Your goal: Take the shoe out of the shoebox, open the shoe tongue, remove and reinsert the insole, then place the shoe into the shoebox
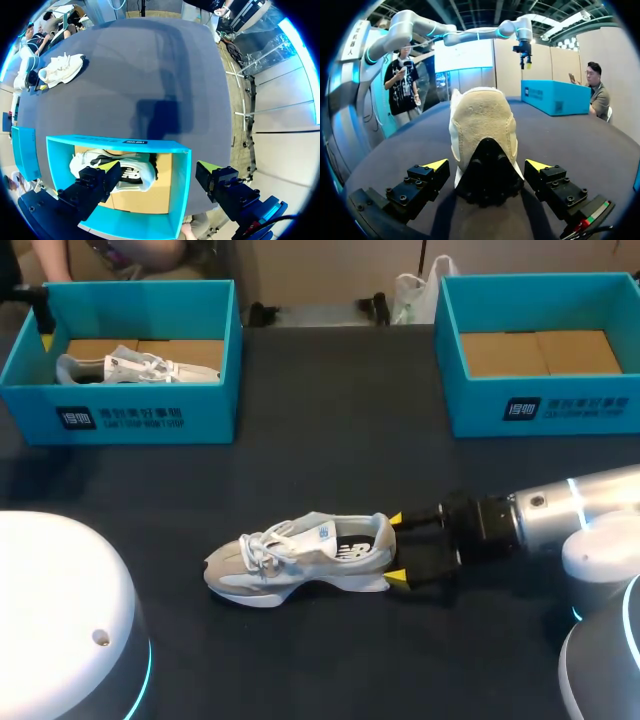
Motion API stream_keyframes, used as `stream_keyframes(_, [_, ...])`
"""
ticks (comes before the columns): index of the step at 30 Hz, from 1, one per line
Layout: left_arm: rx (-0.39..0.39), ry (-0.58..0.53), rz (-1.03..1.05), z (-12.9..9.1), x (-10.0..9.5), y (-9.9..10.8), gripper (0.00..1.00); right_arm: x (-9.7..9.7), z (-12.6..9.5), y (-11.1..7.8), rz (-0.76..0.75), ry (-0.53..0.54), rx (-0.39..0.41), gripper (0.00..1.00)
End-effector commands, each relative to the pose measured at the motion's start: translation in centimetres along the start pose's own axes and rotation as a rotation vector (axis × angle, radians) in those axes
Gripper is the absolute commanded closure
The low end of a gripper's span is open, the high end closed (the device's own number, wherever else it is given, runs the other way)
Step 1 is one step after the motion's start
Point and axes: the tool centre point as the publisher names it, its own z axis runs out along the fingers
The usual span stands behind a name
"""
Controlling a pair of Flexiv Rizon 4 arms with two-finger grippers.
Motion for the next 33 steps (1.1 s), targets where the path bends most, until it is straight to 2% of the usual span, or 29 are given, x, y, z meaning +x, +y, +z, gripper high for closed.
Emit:
stream_keyframes(1, [-0.001,0.001,0.001,0.0,0.0,-0.1,0.00,-0.1,0.7,0.1,-0.002,0.003,0.001,0.00])
stream_keyframes(18, [-0.001,0.001,0.001,0.0,0.0,-0.1,0.00,-0.6,2.0,0.4,-0.028,0.013,-0.015,0.00])
stream_keyframes(33, [-0.001,0.001,0.001,0.0,0.0,-0.1,0.00,-0.1,3.4,0.6,-0.044,0.042,-0.023,0.00])
